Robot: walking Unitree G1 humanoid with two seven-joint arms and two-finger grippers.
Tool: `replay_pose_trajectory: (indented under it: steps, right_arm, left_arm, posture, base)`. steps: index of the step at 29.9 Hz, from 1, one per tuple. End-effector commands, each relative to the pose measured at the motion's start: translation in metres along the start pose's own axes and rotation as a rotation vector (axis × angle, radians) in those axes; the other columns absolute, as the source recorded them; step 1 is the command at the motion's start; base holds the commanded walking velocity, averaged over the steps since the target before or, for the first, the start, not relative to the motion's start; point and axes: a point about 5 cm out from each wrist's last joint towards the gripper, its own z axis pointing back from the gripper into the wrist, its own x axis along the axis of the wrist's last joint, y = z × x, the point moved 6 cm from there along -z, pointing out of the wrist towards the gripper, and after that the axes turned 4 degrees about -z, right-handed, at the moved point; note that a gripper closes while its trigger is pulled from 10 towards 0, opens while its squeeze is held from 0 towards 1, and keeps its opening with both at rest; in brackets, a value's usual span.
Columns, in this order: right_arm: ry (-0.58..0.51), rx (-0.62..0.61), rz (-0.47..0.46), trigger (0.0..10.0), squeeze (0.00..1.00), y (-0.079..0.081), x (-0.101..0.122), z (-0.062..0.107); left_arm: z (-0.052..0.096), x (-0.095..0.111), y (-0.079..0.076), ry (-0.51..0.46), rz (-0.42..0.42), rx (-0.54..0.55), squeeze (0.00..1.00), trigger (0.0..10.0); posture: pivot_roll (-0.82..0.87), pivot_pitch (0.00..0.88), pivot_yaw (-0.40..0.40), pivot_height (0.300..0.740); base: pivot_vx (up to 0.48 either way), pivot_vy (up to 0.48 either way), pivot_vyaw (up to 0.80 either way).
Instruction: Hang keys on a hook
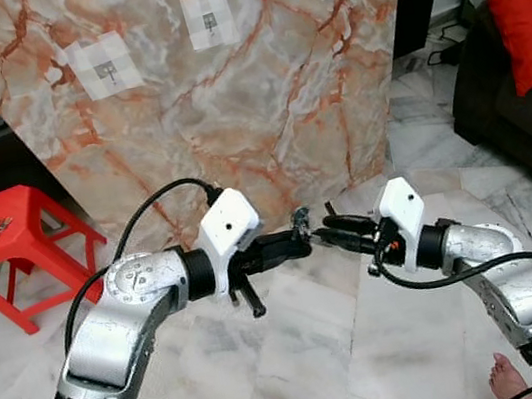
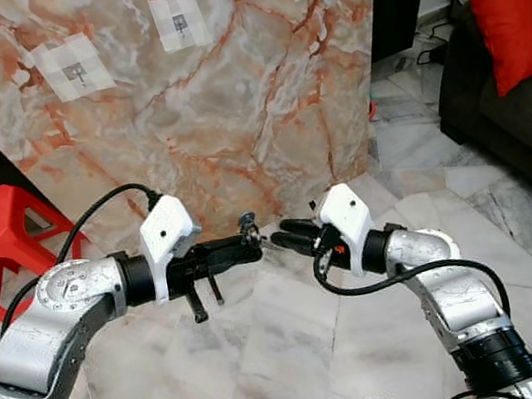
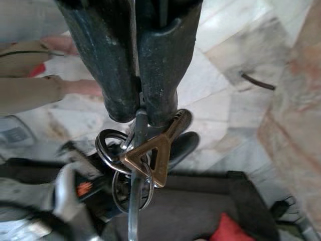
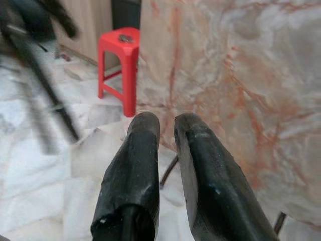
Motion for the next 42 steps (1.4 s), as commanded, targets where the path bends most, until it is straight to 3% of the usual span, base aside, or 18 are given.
replay_pose_trajectory:
  steps: [1, 12, 13, 14, 15, 16, 33, 34, 35, 36, 37, 42]
  right_arm:
    - [-0.009, -0.005, -0.011, 10.0, 0.0, 0.001, -0.002, 0.002]
    - [-0.088, 0.071, -0.067, 10.0, 0.0, 0.017, 0.007, 0.002]
    - [-0.091, 0.087, -0.072, 10.0, 0.06, 0.019, 0.008, 0.002]
    - [-0.093, 0.096, -0.08, 10.0, 0.51, 0.021, 0.008, 0.003]
    - [-0.095, 0.103, -0.086, 10.0, 0.51, 0.022, 0.008, 0.003]
    - [-0.096, 0.108, -0.085, 10.0, 1.0, 0.022, 0.008, 0.004]
    - [-0.062, 0.175, -0.061, 10.0, 1.0, 0.03, 0.008, 0.009]
    - [-0.062, 0.172, -0.054, 10.0, 0.56, 0.03, 0.008, 0.009]
    - [-0.062, 0.172, -0.054, 10.0, 0.56, 0.03, 0.008, 0.009]
    - [-0.062, 0.169, -0.048, 10.0, 0.35, 0.03, 0.008, 0.008]
    - [-0.073, 0.171, -0.048, 10.0, 0.0, 0.032, 0.01, 0.006]
    - [-0.105, 0.176, -0.052, 10.0, 0.0, 0.034, 0.016, 0.004]
  left_arm:
    - [0.007, 0.012, -0.003, -0.034, -0.007, -0.028, 0.0, 10.0]
    - [0.011, 0.024, 0.0, -0.095, 0.038, -0.042, 0.0, 10.0]
    - [0.011, 0.023, 0.0, -0.095, 0.04, -0.042, 0.0, 10.0]
    - [0.011, 0.024, 0.0, -0.095, 0.041, -0.042, 0.0, 10.0]
    - [0.011, 0.024, 0.0, -0.095, 0.043, -0.042, 0.0, 10.0]
    - [0.011, 0.024, 0.0, -0.096, 0.044, -0.043, 0.0, 10.0]
    - [0.009, 0.03, -0.001, -0.122, 0.055, -0.037, 0.0, 10.0]
    - [0.008, 0.03, -0.002, -0.123, 0.056, -0.037, 0.0, 10.0]
    - [0.008, 0.03, -0.002, -0.123, 0.056, -0.037, 0.0, 10.0]
    - [0.008, 0.03, -0.002, -0.123, 0.057, -0.038, 0.0, 10.0]
    - [0.007, 0.03, -0.002, -0.124, 0.06, -0.037, 0.0, 10.0]
    - [0.006, 0.03, -0.002, -0.126, 0.065, -0.037, 0.0, 10.0]
  posture:
    - [-0.12, 0.042, 0.056, 0.74]
    - [-0.11, 0.055, 0.058, 0.74]
    - [-0.11, 0.056, 0.059, 0.74]
    - [-0.11, 0.056, 0.059, 0.74]
    - [-0.11, 0.056, 0.059, 0.74]
    - [-0.11, 0.058, 0.06, 0.74]
    - [-0.11, 0.062, 0.056, 0.74]
    - [-0.11, 0.062, 0.055, 0.74]
    - [-0.11, 0.062, 0.055, 0.74]
    - [-0.11, 0.062, 0.055, 0.74]
    - [-0.11, 0.062, 0.055, 0.74]
    - [-0.11, 0.063, 0.056, 0.74]
  base:
    - [0.0, 0.0, 0.0]
    - [0.0, 0.0, 0.0]
    - [0.0, 0.0, 0.0]
    - [0.0, 0.0, 0.0]
    - [0.0, 0.0, 0.0]
    - [0.0, 0.0, 0.0]
    - [0.0, 0.0, 0.0]
    - [0.0, 0.0, 0.0]
    - [0.0, 0.0, 0.0]
    - [0.0, 0.0, 0.0]
    - [0.0, 0.0, 0.0]
    - [0.0, 0.0, 0.0]
